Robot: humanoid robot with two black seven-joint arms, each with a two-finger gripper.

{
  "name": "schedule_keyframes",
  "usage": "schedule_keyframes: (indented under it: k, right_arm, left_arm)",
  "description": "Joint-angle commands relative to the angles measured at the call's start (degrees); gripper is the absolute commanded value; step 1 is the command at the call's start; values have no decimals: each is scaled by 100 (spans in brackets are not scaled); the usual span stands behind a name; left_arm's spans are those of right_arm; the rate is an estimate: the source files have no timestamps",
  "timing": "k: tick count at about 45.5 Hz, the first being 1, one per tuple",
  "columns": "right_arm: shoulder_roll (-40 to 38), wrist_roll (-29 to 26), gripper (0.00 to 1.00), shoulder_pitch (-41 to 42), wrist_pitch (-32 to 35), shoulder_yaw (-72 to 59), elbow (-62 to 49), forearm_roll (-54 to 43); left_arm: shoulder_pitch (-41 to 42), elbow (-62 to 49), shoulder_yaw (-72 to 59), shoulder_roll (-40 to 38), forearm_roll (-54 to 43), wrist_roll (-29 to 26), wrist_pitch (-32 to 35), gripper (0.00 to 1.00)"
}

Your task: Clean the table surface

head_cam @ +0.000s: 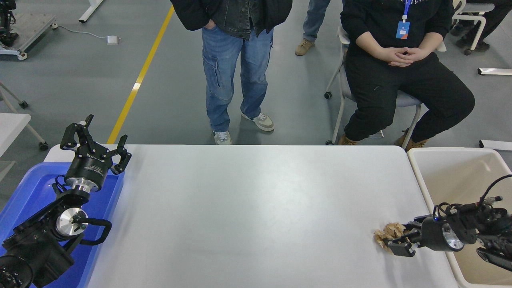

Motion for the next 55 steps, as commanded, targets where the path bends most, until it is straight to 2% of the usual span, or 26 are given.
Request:
schedule_keyframes:
  k: [1, 24, 31, 42, 55]
  right_arm:
    - [11, 29, 0, -18, -49, -2, -121, 6]
    - [-340, 556, 0, 263, -163, 305, 301, 357]
    - [-700, 793, 0, 500, -181, 692, 810, 691]
    - [-1069, 793, 0, 597, -93, 1685, 1364, 727]
    - [-1588, 802, 0, 1123, 127, 1747, 1654, 735]
  left_arm:
    - [0, -7, 1, 0, 0, 0, 0, 100]
    - [0, -7, 1, 0, 0, 0, 0, 100]
    - [0, 2, -8, 0, 0, 0, 0, 100]
    - [0, 2, 1, 0, 0, 0, 0, 100]
    - [0, -7, 1, 0, 0, 0, 0, 100]
